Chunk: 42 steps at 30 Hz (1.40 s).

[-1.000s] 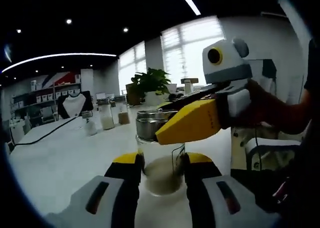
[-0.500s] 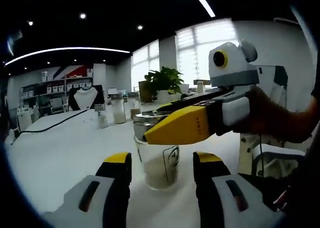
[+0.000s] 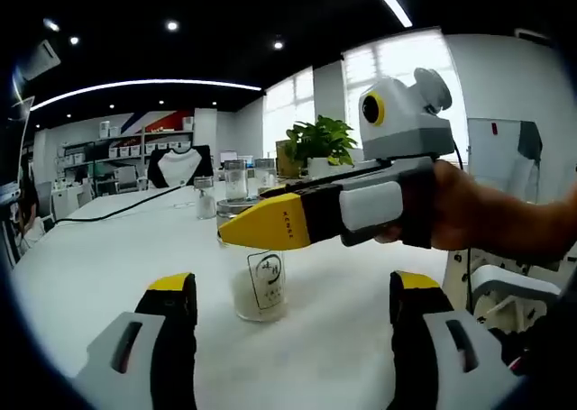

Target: Rotate the seasoning bottle until the label or dispensing opening points toward the visible target arrow and the bottle remains upright within the marked orientation range

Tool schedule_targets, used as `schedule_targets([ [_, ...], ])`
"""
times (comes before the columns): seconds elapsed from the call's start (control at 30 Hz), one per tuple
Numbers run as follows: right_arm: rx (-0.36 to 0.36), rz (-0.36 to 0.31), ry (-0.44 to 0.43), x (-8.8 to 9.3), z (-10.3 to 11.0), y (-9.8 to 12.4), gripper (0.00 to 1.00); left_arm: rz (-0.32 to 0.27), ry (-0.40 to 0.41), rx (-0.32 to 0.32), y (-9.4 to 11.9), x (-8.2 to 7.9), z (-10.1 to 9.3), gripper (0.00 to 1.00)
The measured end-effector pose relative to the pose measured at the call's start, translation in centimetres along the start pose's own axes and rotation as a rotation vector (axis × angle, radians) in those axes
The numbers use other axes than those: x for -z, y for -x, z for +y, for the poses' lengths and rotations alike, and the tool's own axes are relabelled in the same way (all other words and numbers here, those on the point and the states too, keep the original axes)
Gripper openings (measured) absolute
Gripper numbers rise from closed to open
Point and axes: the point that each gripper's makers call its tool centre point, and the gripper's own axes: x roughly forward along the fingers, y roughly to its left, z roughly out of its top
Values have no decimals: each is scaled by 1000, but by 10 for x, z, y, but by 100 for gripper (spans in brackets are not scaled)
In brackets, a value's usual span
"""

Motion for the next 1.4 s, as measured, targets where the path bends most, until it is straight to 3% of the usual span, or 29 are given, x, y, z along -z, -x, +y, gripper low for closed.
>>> schedule_targets([
  [0.23,35,3,53,-1,-15,-10,29,-5,-5,-1,1,-1,-1,100],
  [0.47,56,-5,45,-2,-37,-20,29,21,-43,-1,0,4,2,100],
  [0.87,35,-39,47,-7,-62,-45,30,21,-58,3,-2,2,-4,100],
  [1.1,48,-5,48,-7,-77,-65,30,9,-50,-18,-3,-1,2,100],
  [1.4,39,-10,62,-11,-90,-82,30,5,-53,-62,-1,-2,7,100],
])
